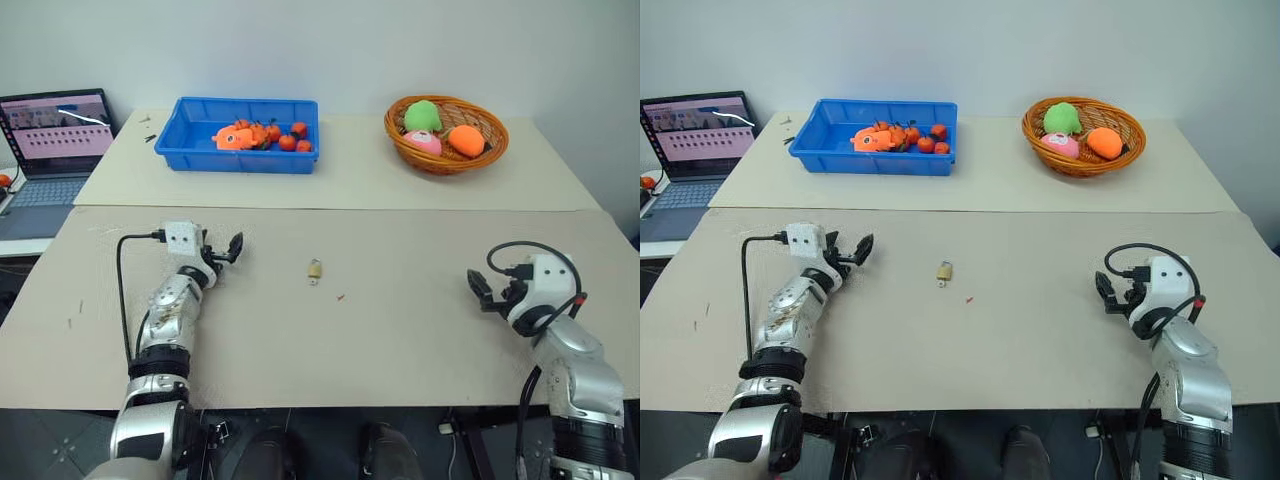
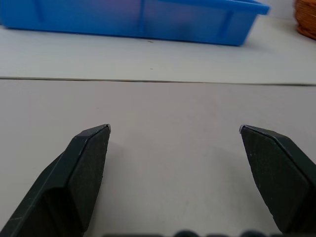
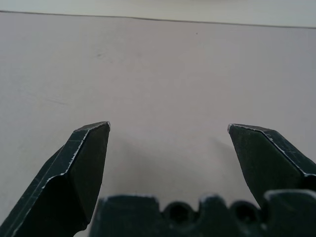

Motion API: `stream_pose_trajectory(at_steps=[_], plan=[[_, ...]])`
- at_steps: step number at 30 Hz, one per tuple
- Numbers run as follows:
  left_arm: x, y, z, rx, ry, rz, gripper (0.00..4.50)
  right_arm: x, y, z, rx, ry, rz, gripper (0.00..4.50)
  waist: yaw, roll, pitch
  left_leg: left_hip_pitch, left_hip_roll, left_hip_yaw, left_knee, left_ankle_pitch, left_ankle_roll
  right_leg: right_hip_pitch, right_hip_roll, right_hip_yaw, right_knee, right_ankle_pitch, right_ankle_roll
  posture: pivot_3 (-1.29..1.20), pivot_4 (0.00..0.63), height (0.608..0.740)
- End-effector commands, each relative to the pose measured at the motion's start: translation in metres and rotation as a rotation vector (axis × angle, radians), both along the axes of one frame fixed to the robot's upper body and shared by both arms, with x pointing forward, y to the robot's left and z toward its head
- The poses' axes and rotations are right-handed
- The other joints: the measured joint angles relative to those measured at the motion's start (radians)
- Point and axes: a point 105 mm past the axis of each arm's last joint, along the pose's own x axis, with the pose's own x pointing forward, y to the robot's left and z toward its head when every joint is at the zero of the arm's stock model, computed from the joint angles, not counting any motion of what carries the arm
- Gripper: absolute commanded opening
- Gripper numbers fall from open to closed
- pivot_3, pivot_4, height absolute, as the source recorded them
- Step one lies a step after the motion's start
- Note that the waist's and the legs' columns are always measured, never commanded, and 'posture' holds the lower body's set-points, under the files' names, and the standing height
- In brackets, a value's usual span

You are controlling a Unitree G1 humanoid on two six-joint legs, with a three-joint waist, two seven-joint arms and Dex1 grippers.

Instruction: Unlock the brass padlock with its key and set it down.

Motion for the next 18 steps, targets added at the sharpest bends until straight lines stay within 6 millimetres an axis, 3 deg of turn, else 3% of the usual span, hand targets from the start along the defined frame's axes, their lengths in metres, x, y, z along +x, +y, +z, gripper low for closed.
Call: stream_pose_trajectory(at_steps=[1,4,6,9,14,18], plan=[[-0.004,-0.011,0.026,0.119,-0.032,-0.233,4.46,0.000,0.009,0.018,-0.039,-0.056,0.070,4.50,-0.001,0.000,0.000,0.000,0.000,0.000,0.000,0.000,0.000,0.000,0.000,0.000,0.000,0.000,0.000,0.00,0.150,0.692],[-0.001,-0.015,0.037,0.175,-0.023,-0.337,4.46,0.002,0.037,0.021,-0.083,-0.047,0.235,4.50,0.001,0.000,0.000,0.000,0.000,0.000,0.000,0.000,0.000,0.000,0.000,0.000,0.000,0.000,0.000,0.00,0.150,0.692],[-0.001,-0.024,0.041,0.213,-0.015,-0.427,4.46,-0.002,0.069,0.025,-0.133,-0.040,0.430,4.50,0.003,0.000,0.000,0.000,0.000,0.000,0.000,0.000,0.000,0.000,0.000,0.000,-0.001,0.000,0.000,0.00,0.150,0.692],[-0.005,-0.038,0.034,0.273,0.043,-0.569,4.46,-0.012,0.104,0.022,-0.206,0.002,0.683,4.50,0.002,0.000,0.000,0.000,0.000,0.000,0.000,0.000,0.000,0.000,0.000,0.001,0.000,0.000,0.000,0.00,0.150,0.692],[-0.007,-0.056,0.021,0.325,0.120,-0.708,4.46,-0.038,0.125,0.022,-0.239,0.068,0.970,4.50,0.004,0.000,0.000,-0.002,-0.001,0.000,0.000,-0.001,0.001,0.000,0.000,0.000,-0.001,-0.001,0.001,0.00,0.150,0.692],[-0.005,-0.071,0.019,0.345,0.134,-0.768,4.46,-0.042,0.126,0.026,-0.239,0.068,1.002,4.50,0.009,-0.001,0.001,-0.004,-0.001,-0.002,0.002,-0.001,0.002,0.000,0.000,-0.002,-0.001,-0.001,0.001,0.00,0.150,0.692]])
